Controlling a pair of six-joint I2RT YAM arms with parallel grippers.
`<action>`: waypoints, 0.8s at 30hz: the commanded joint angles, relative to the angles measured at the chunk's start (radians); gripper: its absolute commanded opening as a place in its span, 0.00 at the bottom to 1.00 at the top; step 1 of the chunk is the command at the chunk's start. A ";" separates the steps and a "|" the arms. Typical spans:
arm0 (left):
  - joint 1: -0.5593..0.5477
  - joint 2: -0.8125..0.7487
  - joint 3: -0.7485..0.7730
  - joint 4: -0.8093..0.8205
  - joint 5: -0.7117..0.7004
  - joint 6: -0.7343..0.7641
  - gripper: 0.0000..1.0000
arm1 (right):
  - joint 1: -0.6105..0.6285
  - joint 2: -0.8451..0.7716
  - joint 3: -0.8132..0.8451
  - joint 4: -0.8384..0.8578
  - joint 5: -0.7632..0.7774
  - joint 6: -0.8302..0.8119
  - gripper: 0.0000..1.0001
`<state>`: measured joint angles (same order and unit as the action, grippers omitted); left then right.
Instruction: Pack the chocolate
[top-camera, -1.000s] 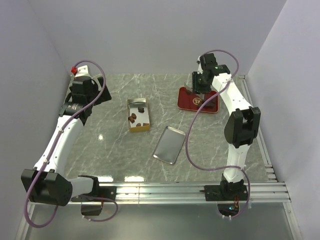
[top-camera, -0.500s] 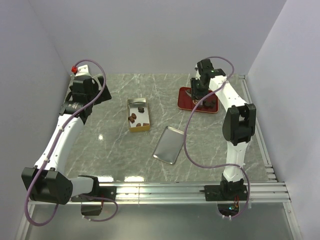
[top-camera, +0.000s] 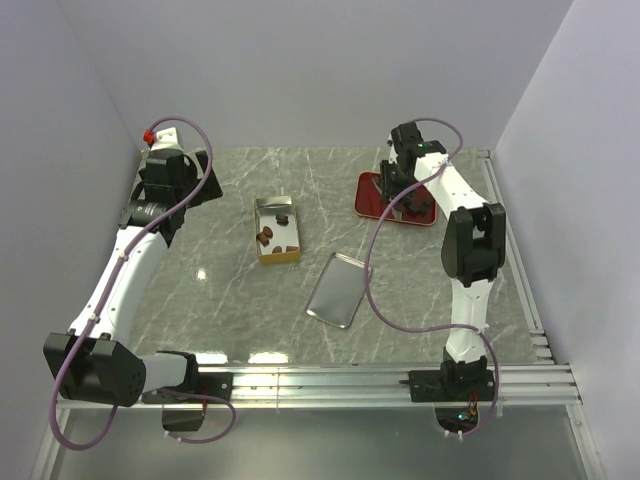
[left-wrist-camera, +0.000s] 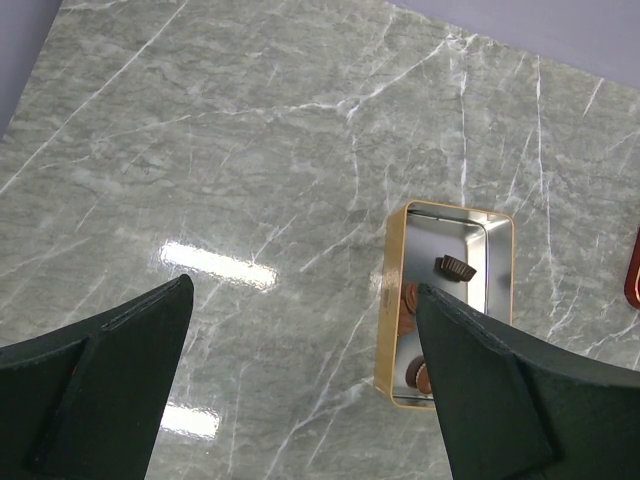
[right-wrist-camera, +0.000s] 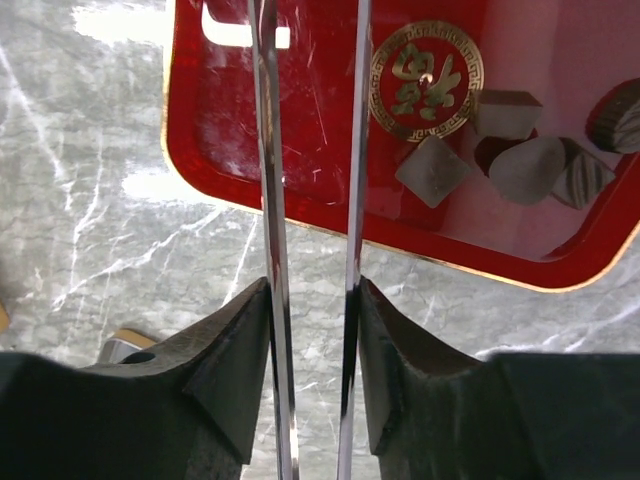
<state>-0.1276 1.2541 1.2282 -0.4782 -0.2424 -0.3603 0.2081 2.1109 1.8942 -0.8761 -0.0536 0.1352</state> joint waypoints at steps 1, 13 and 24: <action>0.005 -0.002 0.043 0.012 -0.017 0.012 0.99 | -0.013 0.008 0.034 0.023 0.001 -0.009 0.43; 0.005 -0.008 0.027 0.023 -0.005 0.003 0.99 | -0.013 -0.094 0.002 -0.032 -0.006 -0.019 0.30; 0.005 -0.012 0.005 0.038 0.029 -0.008 0.99 | 0.022 -0.246 -0.030 -0.103 -0.060 -0.020 0.29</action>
<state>-0.1276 1.2549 1.2289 -0.4759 -0.2333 -0.3614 0.2081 1.9411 1.8454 -0.9489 -0.0898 0.1287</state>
